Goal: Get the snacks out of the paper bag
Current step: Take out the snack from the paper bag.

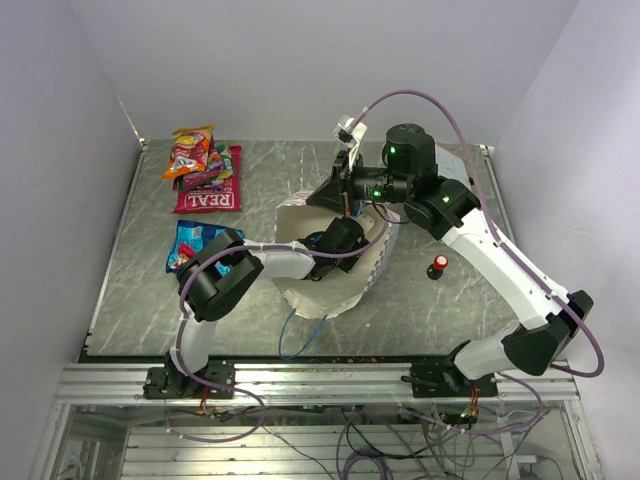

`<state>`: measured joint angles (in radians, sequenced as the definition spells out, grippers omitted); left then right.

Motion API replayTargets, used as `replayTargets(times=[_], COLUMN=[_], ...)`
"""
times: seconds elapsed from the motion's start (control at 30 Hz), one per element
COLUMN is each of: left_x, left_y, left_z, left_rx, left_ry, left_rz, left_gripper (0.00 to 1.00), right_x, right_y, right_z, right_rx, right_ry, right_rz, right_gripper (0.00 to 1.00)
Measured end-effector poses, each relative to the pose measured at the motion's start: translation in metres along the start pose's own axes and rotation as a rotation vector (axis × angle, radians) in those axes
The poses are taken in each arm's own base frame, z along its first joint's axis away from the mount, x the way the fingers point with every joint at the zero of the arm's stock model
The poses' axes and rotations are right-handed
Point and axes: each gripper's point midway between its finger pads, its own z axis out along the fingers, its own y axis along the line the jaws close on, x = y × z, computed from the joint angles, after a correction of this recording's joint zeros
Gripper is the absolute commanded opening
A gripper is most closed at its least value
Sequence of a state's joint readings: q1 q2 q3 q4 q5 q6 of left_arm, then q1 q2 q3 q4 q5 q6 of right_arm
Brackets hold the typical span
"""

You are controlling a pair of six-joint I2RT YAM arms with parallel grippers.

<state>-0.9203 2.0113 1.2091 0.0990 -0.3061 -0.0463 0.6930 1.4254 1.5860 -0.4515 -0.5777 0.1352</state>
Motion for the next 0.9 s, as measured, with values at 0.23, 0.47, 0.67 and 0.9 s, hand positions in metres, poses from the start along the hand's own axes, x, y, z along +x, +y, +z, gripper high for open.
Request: replayTargets(times=[0.23,0.47,0.67,0.9], left_x=[0.016,0.017,0.026,0.002], left_y=[0.004,0.002,-0.008,-0.025], left_z=[-0.013,-0.024,-0.058,-0.105], left_rx=[-0.030,-0.053,-0.041,0.017], left_ry=[0.034,0.052,0.097,0.038], left_rz=[-0.126,-0.170,-0.146,-0.158], left_gripper=[0.39,0.21,0.08,0.07], right_x=[-0.008,-0.008,-0.011,-0.013], right_y=[0.000,0.001,-0.001,-0.005], right_z=[0.001,-0.005,-0.009,-0.012], right_rx=[-0.004,0.014,0.040,0.073], right_ry=[-0.033,-0.049,-0.061,-0.071], right_rz=[-0.014,-0.025,-0.042,-0.050], right_gripper=[0.00,0.00,0.00,0.00])
